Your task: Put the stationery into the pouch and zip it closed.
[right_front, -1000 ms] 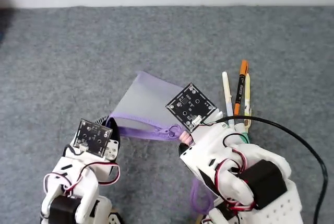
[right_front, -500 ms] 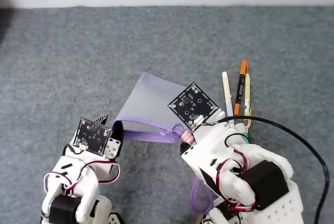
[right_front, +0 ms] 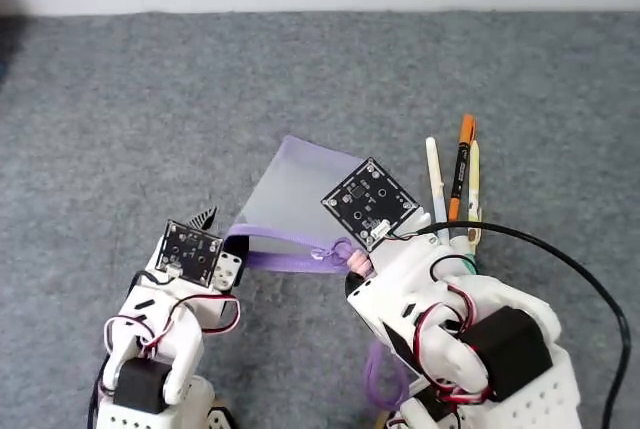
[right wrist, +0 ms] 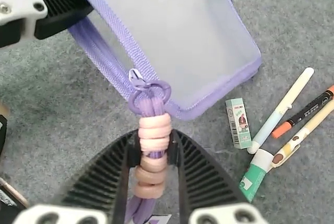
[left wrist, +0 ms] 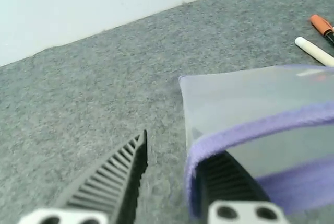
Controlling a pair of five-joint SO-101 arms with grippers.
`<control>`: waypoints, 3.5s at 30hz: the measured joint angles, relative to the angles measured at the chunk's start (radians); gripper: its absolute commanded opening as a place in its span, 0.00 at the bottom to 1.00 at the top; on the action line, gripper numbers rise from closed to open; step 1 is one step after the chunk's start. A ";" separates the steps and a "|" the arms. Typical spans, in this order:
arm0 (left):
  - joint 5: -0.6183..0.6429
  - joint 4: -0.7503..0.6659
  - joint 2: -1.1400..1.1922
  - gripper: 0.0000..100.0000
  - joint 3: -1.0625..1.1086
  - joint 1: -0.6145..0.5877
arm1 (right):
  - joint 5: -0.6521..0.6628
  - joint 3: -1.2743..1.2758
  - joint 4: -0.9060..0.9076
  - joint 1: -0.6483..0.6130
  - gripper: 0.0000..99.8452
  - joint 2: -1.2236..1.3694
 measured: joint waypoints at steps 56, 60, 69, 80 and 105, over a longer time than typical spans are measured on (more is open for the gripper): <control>0.342 0.531 0.440 0.01 -0.549 -0.158 | -0.215 -0.038 -0.241 0.497 0.17 0.508; 0.350 0.531 0.442 0.01 -0.549 -0.158 | -0.086 -0.038 -0.244 0.499 0.17 0.674; 0.354 0.574 0.388 0.01 -0.549 -0.158 | 0.207 -0.095 -0.353 0.483 0.17 0.987; 0.354 0.574 0.282 0.01 -0.514 -0.160 | 0.423 -0.256 -0.311 0.427 0.17 1.185; 0.354 0.574 0.245 0.01 -0.514 -0.158 | 0.431 -0.272 -0.405 0.408 0.01 1.309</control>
